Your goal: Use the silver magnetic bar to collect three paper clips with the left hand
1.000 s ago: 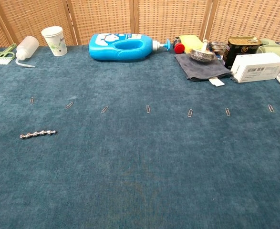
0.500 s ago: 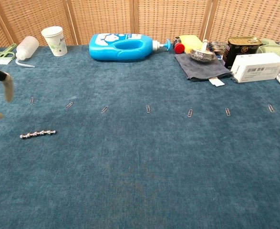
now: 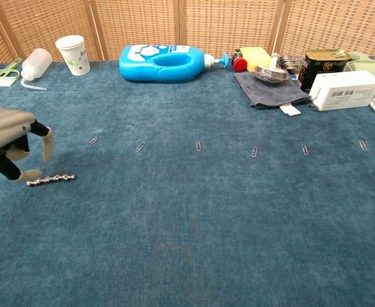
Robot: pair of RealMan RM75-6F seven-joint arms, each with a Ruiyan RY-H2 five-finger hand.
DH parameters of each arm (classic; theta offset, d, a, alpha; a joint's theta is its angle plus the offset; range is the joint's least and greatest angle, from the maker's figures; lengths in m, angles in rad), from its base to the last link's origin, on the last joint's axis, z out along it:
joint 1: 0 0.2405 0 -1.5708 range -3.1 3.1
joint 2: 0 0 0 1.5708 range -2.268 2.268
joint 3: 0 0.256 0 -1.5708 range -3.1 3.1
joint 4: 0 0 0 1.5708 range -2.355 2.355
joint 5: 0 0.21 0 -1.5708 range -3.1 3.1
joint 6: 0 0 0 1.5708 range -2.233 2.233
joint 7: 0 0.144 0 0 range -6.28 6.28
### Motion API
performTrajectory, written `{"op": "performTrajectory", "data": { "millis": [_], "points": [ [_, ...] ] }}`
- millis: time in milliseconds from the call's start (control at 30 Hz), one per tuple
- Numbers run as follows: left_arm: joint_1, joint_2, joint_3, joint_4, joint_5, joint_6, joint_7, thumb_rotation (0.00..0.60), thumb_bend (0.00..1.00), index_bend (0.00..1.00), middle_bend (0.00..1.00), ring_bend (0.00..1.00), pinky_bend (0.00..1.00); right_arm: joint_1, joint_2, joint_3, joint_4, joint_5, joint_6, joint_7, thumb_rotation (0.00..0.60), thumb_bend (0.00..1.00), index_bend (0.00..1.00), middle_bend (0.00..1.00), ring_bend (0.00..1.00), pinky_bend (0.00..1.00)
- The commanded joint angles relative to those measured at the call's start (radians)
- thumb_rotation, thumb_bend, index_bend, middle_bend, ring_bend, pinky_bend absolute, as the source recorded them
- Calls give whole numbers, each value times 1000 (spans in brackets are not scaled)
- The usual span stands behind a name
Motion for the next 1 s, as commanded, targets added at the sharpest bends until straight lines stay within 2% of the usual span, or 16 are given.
{"op": "performTrajectory", "data": {
  "millis": [33, 1000],
  "points": [
    [-13, -12, 0, 5, -9, -7, -6, 600, 334, 449, 1000, 1000, 1000, 0, 1, 1, 0, 5, -4, -1, 530, 506, 0, 0, 0, 0],
    [-59, -48, 37, 30, -72, 11, -22, 600, 357, 446, 1000, 1000, 1000, -20, 5, 3, 9, 14, 6, 12, 530, 505, 0, 0, 0, 0]
  ]
}}
